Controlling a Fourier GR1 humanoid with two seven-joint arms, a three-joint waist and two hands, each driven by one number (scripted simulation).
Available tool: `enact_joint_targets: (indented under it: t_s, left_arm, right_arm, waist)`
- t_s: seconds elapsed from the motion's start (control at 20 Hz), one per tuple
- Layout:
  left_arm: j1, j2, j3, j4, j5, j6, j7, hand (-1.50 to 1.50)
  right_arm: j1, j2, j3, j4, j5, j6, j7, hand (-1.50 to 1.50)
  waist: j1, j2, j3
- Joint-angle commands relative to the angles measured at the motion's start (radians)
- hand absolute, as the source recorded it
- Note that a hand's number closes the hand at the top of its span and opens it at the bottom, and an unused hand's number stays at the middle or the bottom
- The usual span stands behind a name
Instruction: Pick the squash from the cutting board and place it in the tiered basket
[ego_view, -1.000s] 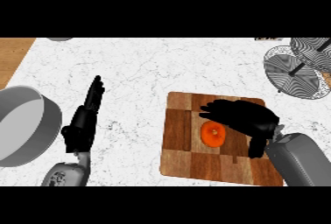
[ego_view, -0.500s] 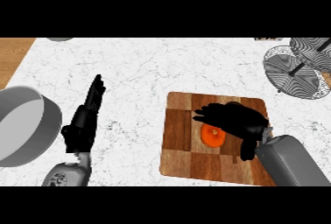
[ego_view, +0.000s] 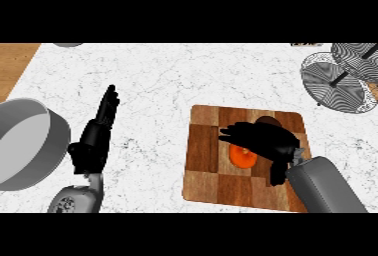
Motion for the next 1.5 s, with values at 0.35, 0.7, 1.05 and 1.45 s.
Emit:
enact_joint_targets:
  t_s: [0.35,0.7,1.05,1.45]
  left_arm:
    - [-0.011,-0.019,0.008,0.008,-0.018,0.001,0.028,0.00]
    - [-0.021,-0.026,0.026,0.052,-0.022,0.002,-0.029,0.00]
    - [-0.007,-0.007,0.042,0.009,-0.017,0.002,-0.006,0.00]
    - [-0.002,0.000,0.038,0.000,0.004,-0.032,-0.004,0.00]
  right_arm:
    - [0.027,0.088,-0.025,0.020,0.024,-0.153,-0.025,1.50]
    - [-0.002,0.117,-0.028,0.134,0.097,-0.365,-0.084,1.50]
    - [0.161,-0.334,-0.196,0.171,0.141,-0.512,-0.274,1.50]
    - [0.121,-0.540,-0.498,0.405,-0.032,-0.711,-0.486,1.50]
  waist:
    - [-0.001,0.000,0.000]
    - [0.001,0.001,0.000]
    - [-0.035,0.005,0.003]
    - [0.001,0.002,0.001]
